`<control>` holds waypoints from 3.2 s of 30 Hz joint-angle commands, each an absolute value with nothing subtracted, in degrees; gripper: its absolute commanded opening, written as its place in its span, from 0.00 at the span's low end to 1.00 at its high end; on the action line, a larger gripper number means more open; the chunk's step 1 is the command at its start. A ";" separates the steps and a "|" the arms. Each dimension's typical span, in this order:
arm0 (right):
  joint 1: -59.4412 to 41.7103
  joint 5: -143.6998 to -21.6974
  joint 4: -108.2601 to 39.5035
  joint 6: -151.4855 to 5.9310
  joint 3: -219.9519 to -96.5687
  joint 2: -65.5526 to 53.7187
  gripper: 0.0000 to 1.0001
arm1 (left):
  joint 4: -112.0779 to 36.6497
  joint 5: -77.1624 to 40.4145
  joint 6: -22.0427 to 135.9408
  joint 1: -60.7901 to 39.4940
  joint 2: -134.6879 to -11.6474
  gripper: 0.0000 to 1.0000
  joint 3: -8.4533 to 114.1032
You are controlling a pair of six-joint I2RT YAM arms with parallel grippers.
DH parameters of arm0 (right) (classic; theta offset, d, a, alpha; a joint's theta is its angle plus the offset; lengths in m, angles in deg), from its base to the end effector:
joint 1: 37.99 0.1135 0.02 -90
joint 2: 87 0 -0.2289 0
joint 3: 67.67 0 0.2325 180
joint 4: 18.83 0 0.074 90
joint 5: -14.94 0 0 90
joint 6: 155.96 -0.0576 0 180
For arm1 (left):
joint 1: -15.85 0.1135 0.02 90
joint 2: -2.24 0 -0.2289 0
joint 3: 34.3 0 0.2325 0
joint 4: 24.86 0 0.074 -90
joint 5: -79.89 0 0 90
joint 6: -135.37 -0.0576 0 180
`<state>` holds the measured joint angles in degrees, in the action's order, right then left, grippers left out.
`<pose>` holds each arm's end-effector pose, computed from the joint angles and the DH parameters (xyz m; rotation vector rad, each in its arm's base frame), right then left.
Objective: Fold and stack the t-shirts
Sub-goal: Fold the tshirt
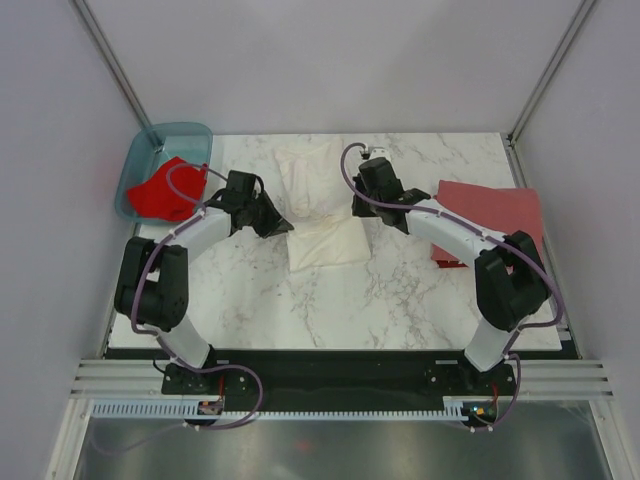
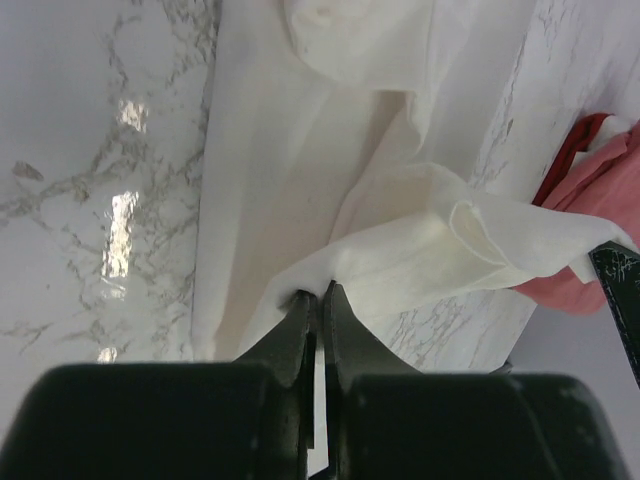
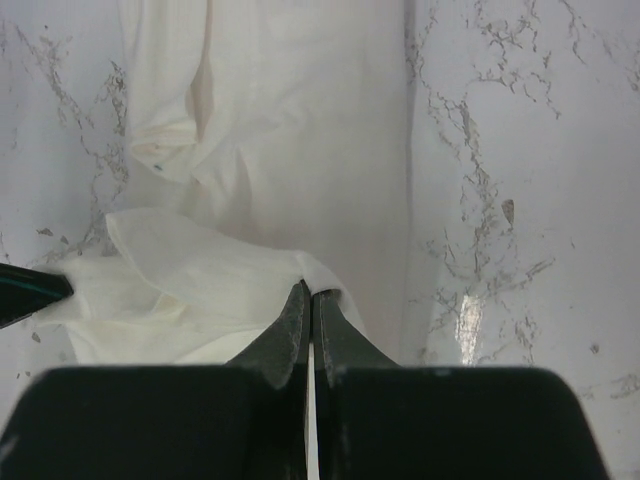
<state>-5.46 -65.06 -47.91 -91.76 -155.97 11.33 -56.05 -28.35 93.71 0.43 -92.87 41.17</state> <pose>0.3287 0.1978 0.2170 -0.0388 2.2646 0.3518 0.3236 -0.1080 0.1636 -0.5937 2.5329 -0.8421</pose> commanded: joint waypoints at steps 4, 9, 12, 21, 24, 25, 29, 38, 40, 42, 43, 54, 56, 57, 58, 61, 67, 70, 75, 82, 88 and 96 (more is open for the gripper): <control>-7.49 -68.90 -43.89 -90.66 -163.83 18.10 0.00 | -51.86 -32.43 91.43 2.75 -97.42 0.02 48.49; -8.90 -69.43 -43.63 -91.36 -169.98 23.38 0.00 | -50.98 -34.54 91.34 5.74 -102.25 0.05 53.07; -9.95 -68.38 -43.63 -92.41 -174.46 27.60 0.05 | -50.37 -36.03 91.68 6.45 -106.81 0.35 58.59; -12.68 -68.90 -40.82 -94.96 -169.92 27.53 0.89 | -49.75 -36.40 89.14 6.27 -107.37 0.97 60.04; -12.59 -70.83 -36.43 -95.67 -162.01 21.48 0.84 | -49.57 -33.76 88.53 4.96 -101.31 0.96 54.60; -12.68 -71.27 -36.33 -96.19 -160.25 20.59 0.84 | -49.66 -32.45 88.52 4.60 -99.90 0.95 53.01; -12.68 -73.91 -36.51 -97.95 -151.39 17.86 0.82 | -48.61 -31.03 89.84 2.94 -91.74 0.90 43.69; -12.51 -80.67 -34.75 -100.94 -138.27 12.14 0.65 | -46.06 -27.51 89.05 0.12 -84.42 0.88 26.02; -12.59 -82.70 -34.22 -101.81 -137.13 12.76 0.57 | -44.57 -29.44 88.96 0.12 -85.12 0.83 24.61; -12.59 -84.72 -32.21 -102.61 -136.42 13.11 0.52 | -41.85 -30.76 89.49 0.03 -86.17 0.82 22.32; -12.59 -85.07 -31.68 -103.05 -135.28 12.94 0.52 | -40.88 -30.85 89.40 -0.06 -86.70 0.82 21.62; -12.50 -87.36 -26.93 -105.51 -130.00 10.03 0.30 | -40.87 -29.73 87.82 0.03 -83.28 0.70 18.27; -12.50 -87.45 -27.10 -105.51 -130.26 10.47 0.25 | -40.96 -28.92 87.21 0.03 -83.45 0.64 18.71; -12.50 -87.36 -27.02 -105.60 -130.26 10.56 0.25 | -40.96 -29.01 87.21 0.03 -83.89 0.58 18.89; -12.59 -87.62 -26.75 -105.60 -130.26 10.56 0.25 | -40.96 -29.18 87.12 0.03 -84.33 0.55 19.24; -12.59 -87.36 -26.66 -105.60 -130.09 10.47 0.25 | -40.70 -27.96 86.94 0.03 -84.77 0.54 19.15; -12.33 -87.19 -26.84 -104.55 -130.52 10.03 0.19 | -39.99 -29.36 87.20 0.03 -87.76 0.57 19.68; -12.33 -86.92 -27.37 -104.20 -130.70 9.68 0.17 | -40.08 -30.24 87.47 0.03 -90.48 0.56 21.08; -12.15 -86.57 -27.54 -104.02 -130.70 9.33 0.13 | -38.32 -30.42 87.73 0.03 -93.03 0.43 22.49; -11.63 -86.40 -28.24 -103.85 -131.40 9.33 0.00 | -37.63 -30.77 88.17 0.03 -92.69 0.02 21.71; -8.90 -84.47 -29.65 -104.02 -130.88 5.56 0.00 | -37.88 -30.68 87.38 0.03 -85.75 0.02 19.07; -5.21 -81.65 -30.88 -105.43 -126.75 -5.69 0.00 | -45.70 -31.56 85.71 -1.63 -72.93 0.02 17.48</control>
<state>-6.16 -83.37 -30.80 -104.79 -128.38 -1.18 -42.39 -31.15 88.35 -0.62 -78.12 18.28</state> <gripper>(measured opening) 0.074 0.033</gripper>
